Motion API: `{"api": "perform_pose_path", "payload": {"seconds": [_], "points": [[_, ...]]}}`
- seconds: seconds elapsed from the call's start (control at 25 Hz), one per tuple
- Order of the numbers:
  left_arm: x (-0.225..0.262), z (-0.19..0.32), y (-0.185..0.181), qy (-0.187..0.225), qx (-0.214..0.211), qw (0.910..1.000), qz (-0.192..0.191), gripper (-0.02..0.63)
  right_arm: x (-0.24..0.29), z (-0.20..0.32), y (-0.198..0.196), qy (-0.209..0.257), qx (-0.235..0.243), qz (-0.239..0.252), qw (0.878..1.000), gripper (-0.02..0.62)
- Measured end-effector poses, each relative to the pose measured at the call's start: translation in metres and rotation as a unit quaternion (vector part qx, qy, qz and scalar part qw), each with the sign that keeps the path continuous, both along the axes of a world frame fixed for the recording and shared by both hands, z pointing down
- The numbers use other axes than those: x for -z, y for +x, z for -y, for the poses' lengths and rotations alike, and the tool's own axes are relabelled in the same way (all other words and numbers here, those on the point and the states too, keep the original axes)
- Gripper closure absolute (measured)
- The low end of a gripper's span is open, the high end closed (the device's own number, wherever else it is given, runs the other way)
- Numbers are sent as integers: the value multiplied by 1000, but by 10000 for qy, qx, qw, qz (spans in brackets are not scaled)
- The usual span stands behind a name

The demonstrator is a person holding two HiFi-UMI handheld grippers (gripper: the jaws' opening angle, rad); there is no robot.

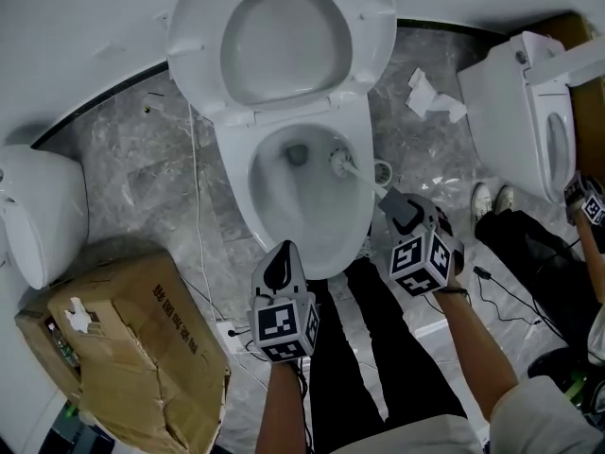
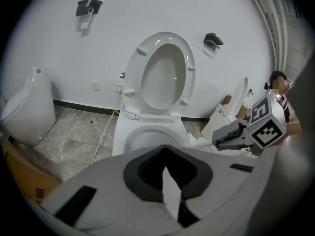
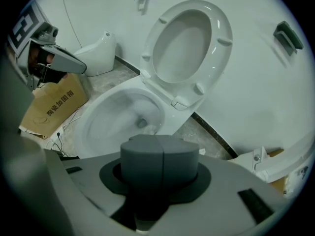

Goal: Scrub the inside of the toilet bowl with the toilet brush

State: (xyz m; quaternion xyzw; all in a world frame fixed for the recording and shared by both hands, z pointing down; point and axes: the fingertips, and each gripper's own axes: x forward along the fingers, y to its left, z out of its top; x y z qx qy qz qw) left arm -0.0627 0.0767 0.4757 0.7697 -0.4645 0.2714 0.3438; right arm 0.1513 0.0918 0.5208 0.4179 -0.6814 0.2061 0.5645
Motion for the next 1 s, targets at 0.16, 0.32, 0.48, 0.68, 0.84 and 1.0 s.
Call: {"api": "perform_pose_path", "payload": {"seconds": [0.16,0.32,0.48,0.68,0.84,1.0], "points": [[2,-3,0,-10,0,10000,-47,588,0,-9,0,-135,-99,-8,9999,420],[3,-7,0,-16,77,9999,-152,588,0,-20,-1,-290,-171,-2,9994,420],[1,-12,1,-58,29,9999,-139,588,2,-26,-6,-348,-166,40,9992,420],[-2,-13,9,-50,-36,9998,-165,588,3,-42,-9,-591,-137,79,9981,420],[-1,-8,4,-19,29,9999,-165,588,4,-49,-14,-679,-164,119,9975,420],[5,-1,-5,96,70,9999,-60,588,4,-59,-16,-797,-195,170,9965,422]]}}
